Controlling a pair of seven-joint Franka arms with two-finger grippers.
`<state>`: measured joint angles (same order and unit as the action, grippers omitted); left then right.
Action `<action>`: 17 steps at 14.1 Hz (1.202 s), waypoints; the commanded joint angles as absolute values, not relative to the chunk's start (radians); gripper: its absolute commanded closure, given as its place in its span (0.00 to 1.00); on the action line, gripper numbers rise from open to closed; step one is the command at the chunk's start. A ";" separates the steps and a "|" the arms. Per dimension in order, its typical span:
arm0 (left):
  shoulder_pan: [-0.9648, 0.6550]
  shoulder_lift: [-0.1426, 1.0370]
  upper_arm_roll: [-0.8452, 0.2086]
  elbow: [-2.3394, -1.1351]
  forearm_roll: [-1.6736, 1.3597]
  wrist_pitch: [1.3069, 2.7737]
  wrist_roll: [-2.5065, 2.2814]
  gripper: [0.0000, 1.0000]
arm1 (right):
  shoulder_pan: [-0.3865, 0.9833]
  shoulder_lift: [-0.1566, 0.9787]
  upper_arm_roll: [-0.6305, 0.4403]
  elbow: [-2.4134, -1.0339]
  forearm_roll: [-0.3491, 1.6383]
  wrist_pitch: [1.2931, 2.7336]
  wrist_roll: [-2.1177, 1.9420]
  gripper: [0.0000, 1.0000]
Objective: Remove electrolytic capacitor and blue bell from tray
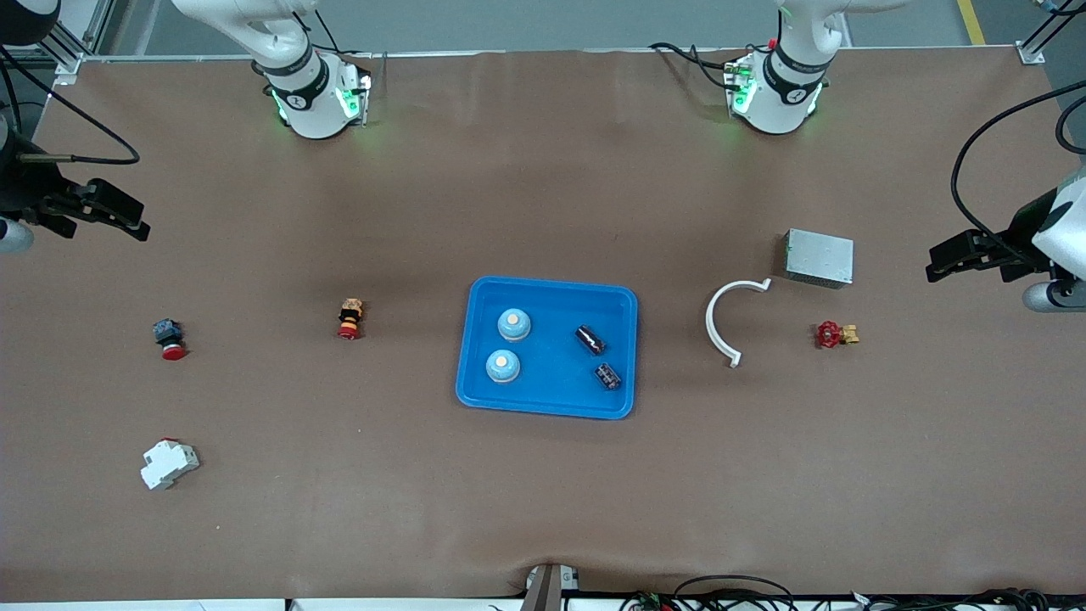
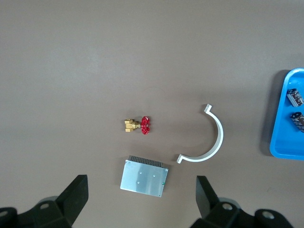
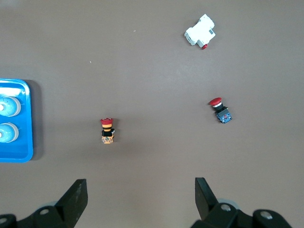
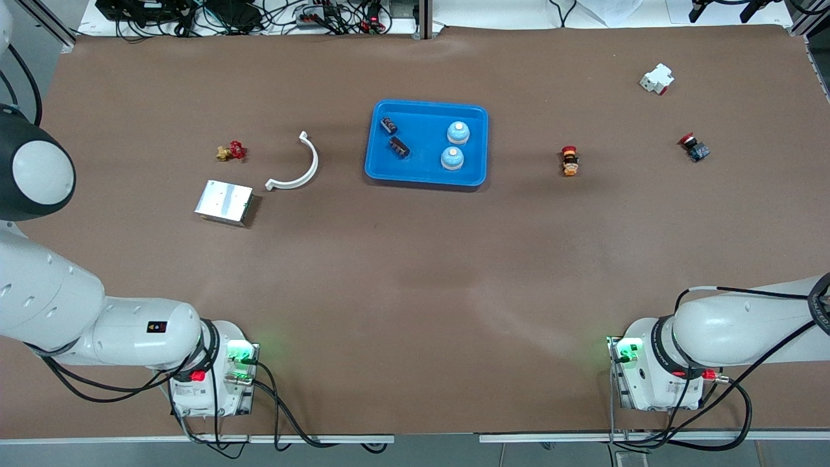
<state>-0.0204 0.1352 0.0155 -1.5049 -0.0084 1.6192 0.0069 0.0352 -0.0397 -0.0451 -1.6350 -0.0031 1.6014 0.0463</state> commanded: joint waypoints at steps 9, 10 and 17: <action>-0.035 0.143 0.006 -1.471 0.006 1.621 -0.002 0.00 | 0.029 -0.040 -0.038 -1.637 -0.011 1.601 0.041 0.00; -0.038 0.143 0.006 -1.471 0.000 1.621 -0.002 0.00 | 0.029 -0.040 -0.038 -1.637 -0.009 1.601 0.041 0.00; -0.049 0.141 -0.028 -1.474 -0.061 1.589 -0.381 0.00 | 0.034 -0.046 -0.037 -1.724 0.006 1.618 0.079 0.00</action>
<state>-0.0414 0.1352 -0.0264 -1.4923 -0.0300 1.6089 -0.2853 0.0353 -0.0370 -0.0429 -1.6779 -0.0010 1.6015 0.0507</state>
